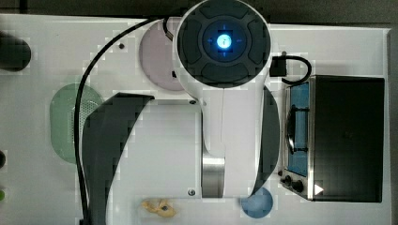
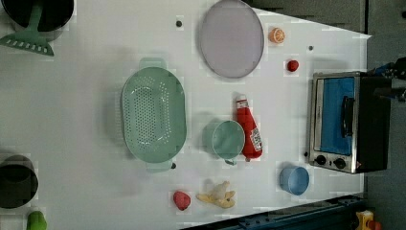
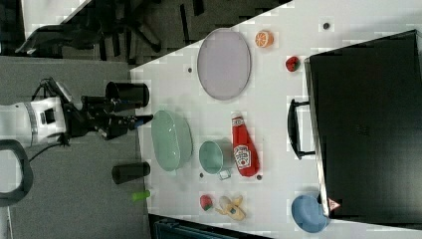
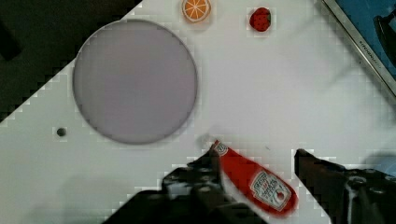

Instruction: Flap open oven.

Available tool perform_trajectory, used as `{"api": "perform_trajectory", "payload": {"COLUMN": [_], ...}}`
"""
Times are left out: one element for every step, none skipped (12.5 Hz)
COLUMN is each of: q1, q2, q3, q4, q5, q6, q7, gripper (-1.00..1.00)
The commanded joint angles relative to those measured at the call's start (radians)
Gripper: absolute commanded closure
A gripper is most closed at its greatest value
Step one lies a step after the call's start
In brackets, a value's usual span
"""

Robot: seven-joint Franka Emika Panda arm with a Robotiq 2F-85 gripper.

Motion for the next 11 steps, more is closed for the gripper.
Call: {"api": "perform_trajectory", "payload": {"q1": [-0.035,-0.035,-0.035,-0.035,-0.035,-0.035,-0.035,-0.035,-0.035,-0.035,-0.036], "q2": [-0.381,-0.381,-0.381,-0.381,-0.382,-0.382,-0.382,-0.381,-0.381,-0.381,-0.38], "q3": [-0.051,-0.051,-0.051,-0.051,-0.051,-0.051,-0.051,-0.051,-0.051,-0.052,-0.053], "q4": [-0.22,-0.22,-0.22,-0.22,-0.22,-0.22,-0.22,-0.22,-0.22,-0.22,-0.221], "q5": [0.007,0.007,0.007,0.007,0.007,0.007,0.007,0.007,0.007,0.007,0.006], "q6": [-0.206,-0.206,-0.206,-0.206,-0.206,-0.206,-0.206,-0.206,-0.206,-0.206,-0.207], "q7": [0.181,0.181,0.181,0.181,0.181,0.181,0.181,0.181,0.181,0.181,0.181], "gripper": [-0.59,-0.8,-0.99,-1.0,-1.0,-1.0,-0.89,-0.65,-0.4,-0.15,0.09]}}
